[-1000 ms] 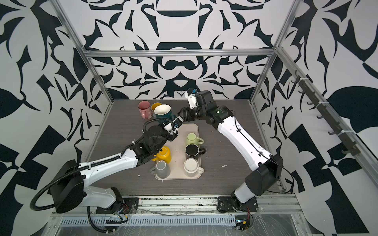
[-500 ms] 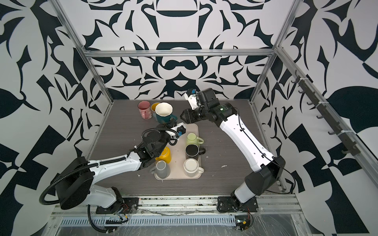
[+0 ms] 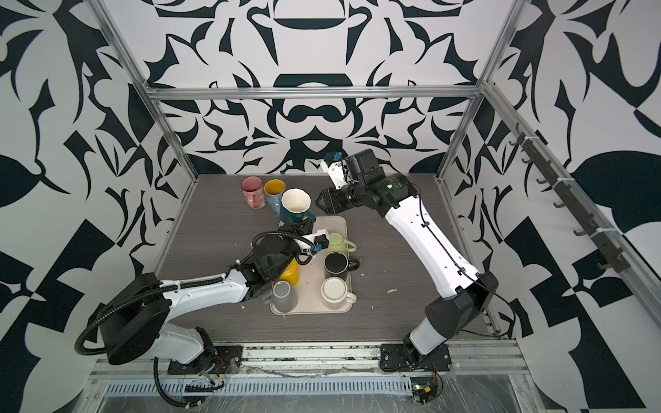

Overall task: Turn the mug right side up
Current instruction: 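Hold the green mug upright with the left gripper while the right gripper approaches its rim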

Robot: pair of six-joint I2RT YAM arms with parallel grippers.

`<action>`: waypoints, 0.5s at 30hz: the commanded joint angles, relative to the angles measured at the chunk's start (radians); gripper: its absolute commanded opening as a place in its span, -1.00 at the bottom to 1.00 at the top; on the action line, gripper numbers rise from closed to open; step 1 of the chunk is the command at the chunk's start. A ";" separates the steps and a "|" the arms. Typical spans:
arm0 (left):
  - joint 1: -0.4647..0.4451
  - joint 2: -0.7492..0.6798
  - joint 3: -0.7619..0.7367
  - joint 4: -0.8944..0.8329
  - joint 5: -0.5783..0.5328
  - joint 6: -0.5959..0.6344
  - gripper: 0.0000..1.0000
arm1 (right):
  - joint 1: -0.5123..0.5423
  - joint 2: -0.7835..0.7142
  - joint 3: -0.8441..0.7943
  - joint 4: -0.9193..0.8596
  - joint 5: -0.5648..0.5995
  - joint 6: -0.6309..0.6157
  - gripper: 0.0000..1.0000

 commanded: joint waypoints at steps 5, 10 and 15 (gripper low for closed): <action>-0.002 0.001 0.041 0.138 0.036 0.042 -1.00 | 0.012 0.032 0.035 -0.053 -0.083 -0.032 0.07; -0.001 -0.004 0.059 0.120 0.061 0.009 -1.00 | 0.028 0.048 0.023 -0.059 -0.081 -0.033 0.07; -0.001 -0.006 0.070 0.109 0.076 -0.010 -1.00 | 0.045 0.072 0.015 -0.065 -0.060 -0.032 -0.01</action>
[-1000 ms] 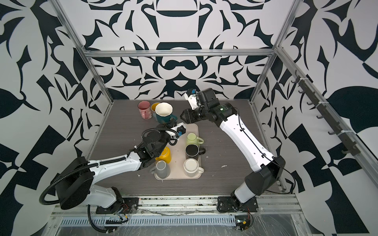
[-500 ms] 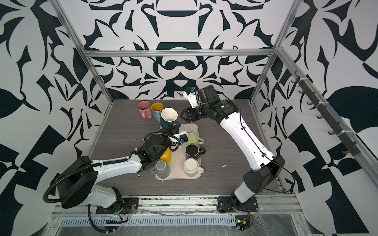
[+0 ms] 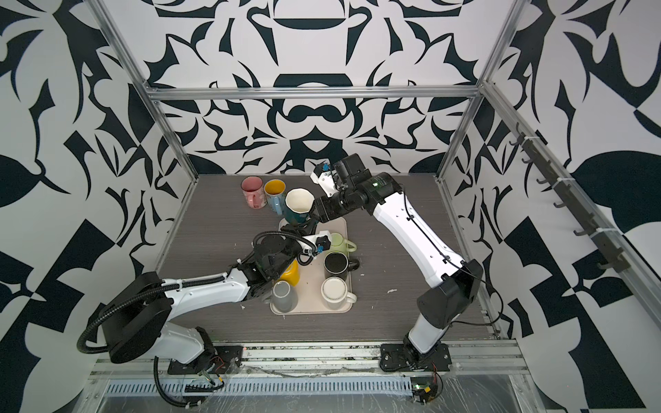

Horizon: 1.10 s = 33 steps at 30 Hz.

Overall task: Turn the mug right side up
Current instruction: 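Hold the green mug upright with the left gripper while the right gripper approaches its rim, then grasp the dark green mug's rim with the right gripper while the left gripper holds it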

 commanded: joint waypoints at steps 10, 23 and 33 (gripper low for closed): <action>-0.002 -0.028 0.057 0.100 0.021 -0.006 -1.00 | 0.030 0.048 0.022 -0.034 0.064 -0.013 -0.17; -0.002 -0.048 0.048 0.091 0.022 -0.030 -1.00 | 0.039 0.065 0.018 -0.026 0.090 0.004 -1.00; -0.001 -0.045 0.062 0.085 -0.077 -0.046 -0.65 | 0.055 0.009 -0.028 0.055 0.200 0.033 -1.00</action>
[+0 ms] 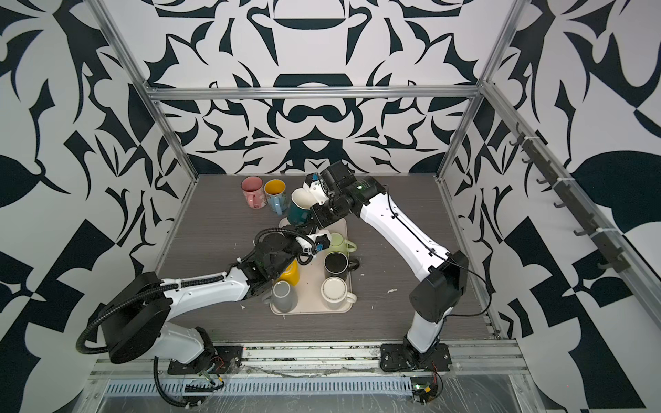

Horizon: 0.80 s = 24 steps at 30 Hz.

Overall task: Turn the mug right side up
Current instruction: 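Grasp the dark green mug's rim with the right gripper while the left gripper holds it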

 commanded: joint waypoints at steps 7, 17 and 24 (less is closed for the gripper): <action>-0.005 -0.051 0.052 0.128 -0.123 0.004 -0.15 | 0.003 -0.060 -0.012 0.097 0.115 0.084 -1.00; -0.004 -0.098 0.017 0.099 -0.171 0.000 -0.01 | -0.002 -0.012 0.065 0.140 0.260 0.113 -1.00; -0.003 -0.143 -0.007 0.047 -0.211 -0.056 0.00 | -0.006 0.084 0.162 0.157 0.337 0.134 -1.00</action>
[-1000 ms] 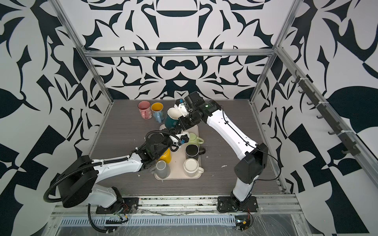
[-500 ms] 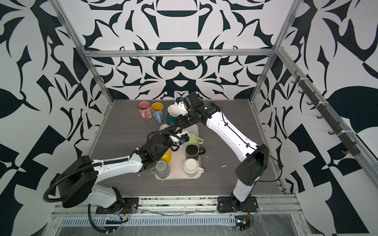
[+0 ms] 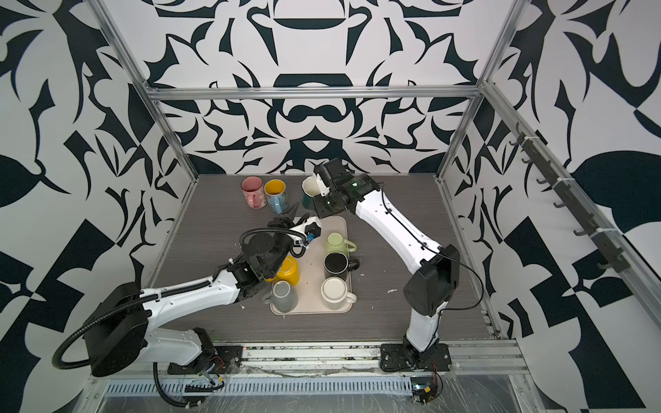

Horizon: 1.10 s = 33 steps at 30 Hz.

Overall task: Turn the mug right side up
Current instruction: 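Grasp the dark green mug's rim with the right gripper while the left gripper holds it, then open the left gripper and withdraw while the right gripper carries the green mug away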

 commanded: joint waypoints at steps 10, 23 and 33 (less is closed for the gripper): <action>0.081 -0.211 0.005 -0.268 0.014 -0.414 0.01 | -0.004 0.246 0.351 0.038 0.099 0.029 -1.00; 0.271 -0.460 -0.030 -0.488 0.209 -0.881 0.18 | -0.004 0.580 0.728 -0.083 0.140 0.081 -1.00; 0.308 -0.533 -0.063 -0.506 0.286 -0.993 0.14 | -0.004 0.646 0.777 -0.036 0.101 0.103 -1.00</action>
